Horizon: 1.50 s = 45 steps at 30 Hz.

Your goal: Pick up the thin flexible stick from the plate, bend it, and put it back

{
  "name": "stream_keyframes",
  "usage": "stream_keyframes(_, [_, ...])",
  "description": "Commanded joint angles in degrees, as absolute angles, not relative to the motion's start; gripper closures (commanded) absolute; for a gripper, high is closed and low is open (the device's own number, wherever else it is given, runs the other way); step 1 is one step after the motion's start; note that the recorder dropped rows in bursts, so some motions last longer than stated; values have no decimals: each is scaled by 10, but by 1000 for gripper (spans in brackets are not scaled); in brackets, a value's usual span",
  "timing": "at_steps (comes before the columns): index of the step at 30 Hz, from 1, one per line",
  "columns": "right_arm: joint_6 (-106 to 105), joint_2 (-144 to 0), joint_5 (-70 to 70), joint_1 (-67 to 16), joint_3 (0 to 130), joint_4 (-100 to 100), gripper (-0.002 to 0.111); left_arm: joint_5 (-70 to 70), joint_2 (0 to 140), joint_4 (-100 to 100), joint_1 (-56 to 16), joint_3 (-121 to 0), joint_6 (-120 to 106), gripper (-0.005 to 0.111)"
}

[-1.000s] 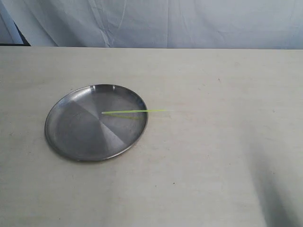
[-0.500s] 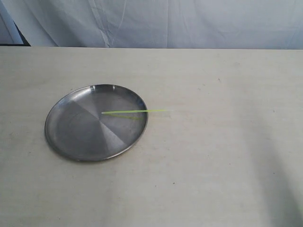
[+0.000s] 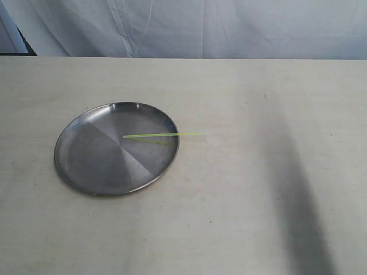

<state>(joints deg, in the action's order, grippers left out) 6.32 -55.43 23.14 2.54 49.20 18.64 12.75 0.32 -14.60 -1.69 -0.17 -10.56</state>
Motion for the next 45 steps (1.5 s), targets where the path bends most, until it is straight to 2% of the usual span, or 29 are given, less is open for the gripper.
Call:
stream_keyframes(1, [-277, -778, 526, -38, 670, 13, 109, 120, 0, -143, -16, 0, -105, 107])
stream_keyframes(3, [-381, -875, 627, -63, 755, -54, 109, 120, 0, -143, -16, 0, -105, 107])
stream_keyframes(7, [-395, -1003, 659, -111, 876, -43, 107, 120, 0, -143, -16, 0, -105, 107])
stream_keyframes(9, [-395, -1053, 654, -138, 920, -19, 98, 120, 0, -143, -16, 0, -105, 107])
stream_keyframes(14, [-395, -1135, 623, -193, 979, 5, 61, 120, 0, -143, -16, 0, -105, 107])
stream_keyframes(16, [-395, -1156, 613, -210, 984, 18, 53, 120, 0, -143, -16, 0, -105, 107])
stream_keyframes(27, [-403, -1217, 609, -242, 986, 59, 53, 120, 0, -143, -16, 0, -105, 107])
stream_keyframes(32, [-420, -1217, 638, -242, 986, 24, 53, 120, 0, -143, -16, 0, -105, 107])
stream_keyframes(45, [-479, -1259, 600, -249, 986, -32, 53, 120, 0, -143, -16, 0, -105, 107])
